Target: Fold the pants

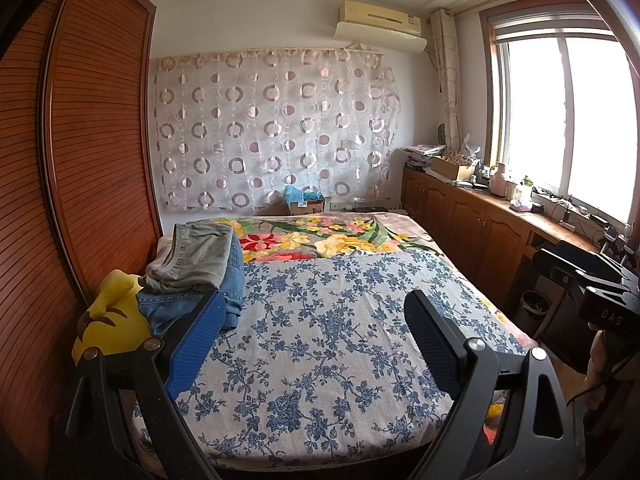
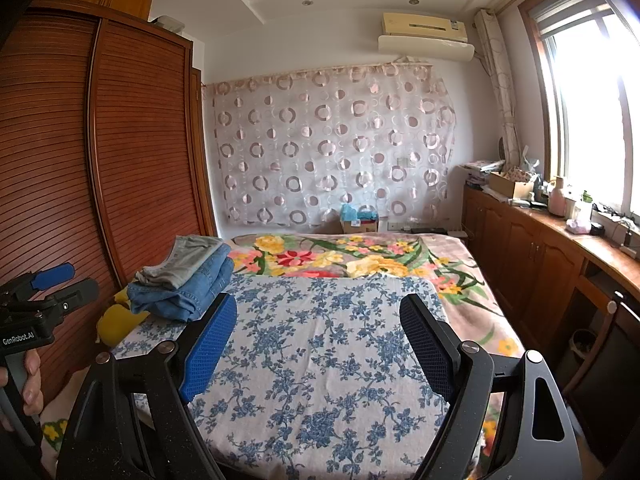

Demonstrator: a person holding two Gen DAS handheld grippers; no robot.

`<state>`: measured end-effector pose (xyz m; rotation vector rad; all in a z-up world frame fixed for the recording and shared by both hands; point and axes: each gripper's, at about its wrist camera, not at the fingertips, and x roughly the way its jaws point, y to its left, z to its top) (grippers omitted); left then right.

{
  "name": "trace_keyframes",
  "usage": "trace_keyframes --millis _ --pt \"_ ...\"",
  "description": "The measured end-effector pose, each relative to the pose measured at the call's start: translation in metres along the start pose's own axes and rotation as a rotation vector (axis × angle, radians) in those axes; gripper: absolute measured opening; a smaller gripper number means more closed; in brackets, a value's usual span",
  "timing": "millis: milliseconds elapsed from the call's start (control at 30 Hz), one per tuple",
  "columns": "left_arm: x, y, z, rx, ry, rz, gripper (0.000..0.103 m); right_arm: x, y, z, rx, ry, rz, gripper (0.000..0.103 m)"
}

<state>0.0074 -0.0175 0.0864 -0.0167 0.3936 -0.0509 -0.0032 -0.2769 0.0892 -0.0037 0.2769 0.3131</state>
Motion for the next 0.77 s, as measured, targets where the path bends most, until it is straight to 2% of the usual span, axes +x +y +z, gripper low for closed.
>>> trace_keyframes --millis 767 --pt "0.0002 -0.0003 -0.0003 0.001 0.000 0.001 0.091 -0.0009 0.0009 -0.0004 0.001 -0.006 -0.002 0.085"
